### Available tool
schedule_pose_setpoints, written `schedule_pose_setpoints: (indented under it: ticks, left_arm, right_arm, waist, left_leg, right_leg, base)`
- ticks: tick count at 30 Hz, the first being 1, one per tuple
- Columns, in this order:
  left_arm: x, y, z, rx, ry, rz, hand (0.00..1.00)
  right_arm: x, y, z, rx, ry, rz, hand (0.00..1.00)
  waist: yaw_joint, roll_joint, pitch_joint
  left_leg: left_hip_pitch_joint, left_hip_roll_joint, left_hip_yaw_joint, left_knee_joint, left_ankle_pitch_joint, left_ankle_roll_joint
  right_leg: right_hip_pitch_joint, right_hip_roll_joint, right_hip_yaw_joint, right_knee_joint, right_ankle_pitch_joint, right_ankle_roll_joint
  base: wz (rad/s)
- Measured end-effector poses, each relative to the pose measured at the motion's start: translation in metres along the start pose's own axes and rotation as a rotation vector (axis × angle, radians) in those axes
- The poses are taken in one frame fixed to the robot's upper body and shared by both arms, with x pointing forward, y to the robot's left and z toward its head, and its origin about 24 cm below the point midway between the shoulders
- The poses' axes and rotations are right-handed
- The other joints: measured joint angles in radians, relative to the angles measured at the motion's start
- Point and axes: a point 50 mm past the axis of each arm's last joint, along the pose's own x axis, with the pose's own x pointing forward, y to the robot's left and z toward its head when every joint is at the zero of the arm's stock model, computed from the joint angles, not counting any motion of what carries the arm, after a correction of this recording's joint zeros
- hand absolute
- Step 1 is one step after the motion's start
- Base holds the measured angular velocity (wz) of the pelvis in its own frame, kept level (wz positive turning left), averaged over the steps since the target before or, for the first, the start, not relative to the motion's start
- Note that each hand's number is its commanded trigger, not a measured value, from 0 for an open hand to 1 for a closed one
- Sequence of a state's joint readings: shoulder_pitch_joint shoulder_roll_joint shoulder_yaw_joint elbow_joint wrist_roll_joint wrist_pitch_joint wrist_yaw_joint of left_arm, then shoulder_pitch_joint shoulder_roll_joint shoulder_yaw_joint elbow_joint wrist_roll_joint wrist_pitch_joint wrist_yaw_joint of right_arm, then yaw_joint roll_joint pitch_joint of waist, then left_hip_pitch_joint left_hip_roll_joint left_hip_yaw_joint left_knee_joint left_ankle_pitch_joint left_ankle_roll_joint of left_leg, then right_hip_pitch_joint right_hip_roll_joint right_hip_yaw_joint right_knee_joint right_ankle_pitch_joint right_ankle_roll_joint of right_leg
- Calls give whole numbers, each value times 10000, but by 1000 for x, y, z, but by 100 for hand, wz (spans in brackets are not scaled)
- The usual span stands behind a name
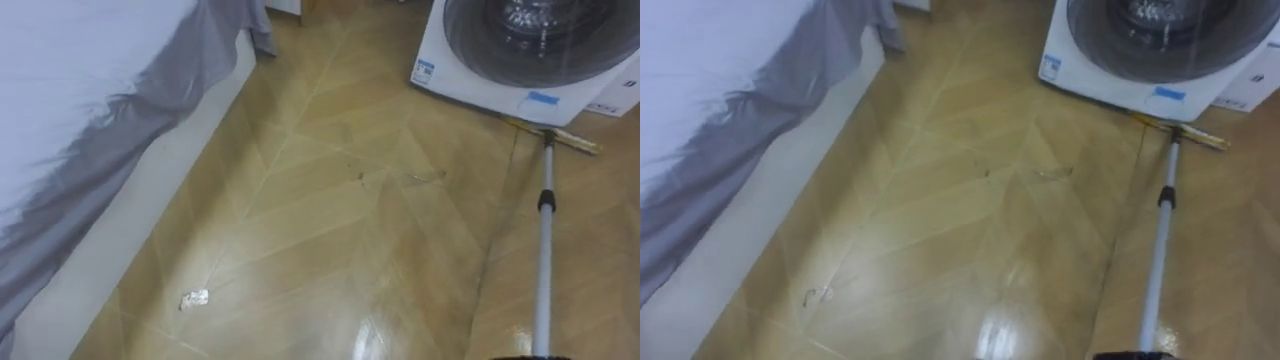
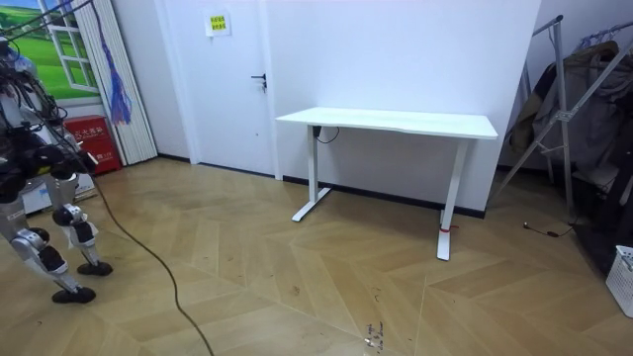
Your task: Mop floor
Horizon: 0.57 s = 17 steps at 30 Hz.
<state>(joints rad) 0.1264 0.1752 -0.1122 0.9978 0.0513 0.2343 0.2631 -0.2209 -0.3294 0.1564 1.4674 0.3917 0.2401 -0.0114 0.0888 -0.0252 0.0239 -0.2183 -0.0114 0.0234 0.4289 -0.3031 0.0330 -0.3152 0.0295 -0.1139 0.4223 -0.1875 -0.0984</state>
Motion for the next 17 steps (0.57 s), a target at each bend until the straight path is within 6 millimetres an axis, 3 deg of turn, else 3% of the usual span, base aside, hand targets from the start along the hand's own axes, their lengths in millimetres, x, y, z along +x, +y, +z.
schedule_pose_setpoints:
  ticks: [5,7,10,13,17]
  left_arm:
    - [-1,2,-17,-165,457,178,0]
    - [-2,5,-32,-394,826,353,0]
    - [-4,6,-47,-166,1264,488,0]
    - [-8,4,-62,-187,1816,491,0]
    - [-9,0,-67,-71,2047,193,0]
  right_arm:
    - [5,-18,-77,-1355,1636,-561,100]
    - [3,-22,-112,-1880,2455,-722,100]
    - [-1,-10,-146,-1775,3239,-401,100]
    - [-4,4,-162,-1451,3620,255,100]
    - [-4,11,-160,-1340,3588,597,100]
  waist:
    - [-189,94,-220]
    - [-445,115,-258]
    - [-764,115,-262]
    - [-830,111,-251]
    - [-842,69,-253]
  left_leg:
    - [1713,13,-232,-1358,205,-86]
    - [2340,2,-296,-1667,278,-91]
    - [2906,40,-233,-1974,316,-110]
    - [3325,74,-208,-2146,315,-111]
    - [3527,71,-133,-2163,315,-111]
  right_leg:
    - [1539,144,-27,-862,-98,11]
    - [2124,115,-142,-1033,-272,24]
    - [2619,163,-210,-1348,-348,41]
    - [2990,243,-58,-1518,-358,41]
    - [3151,237,14,-1513,-381,54]
  base:
    - [5]
    - [15]
    - [12]
    - [-13]
    - [-10]
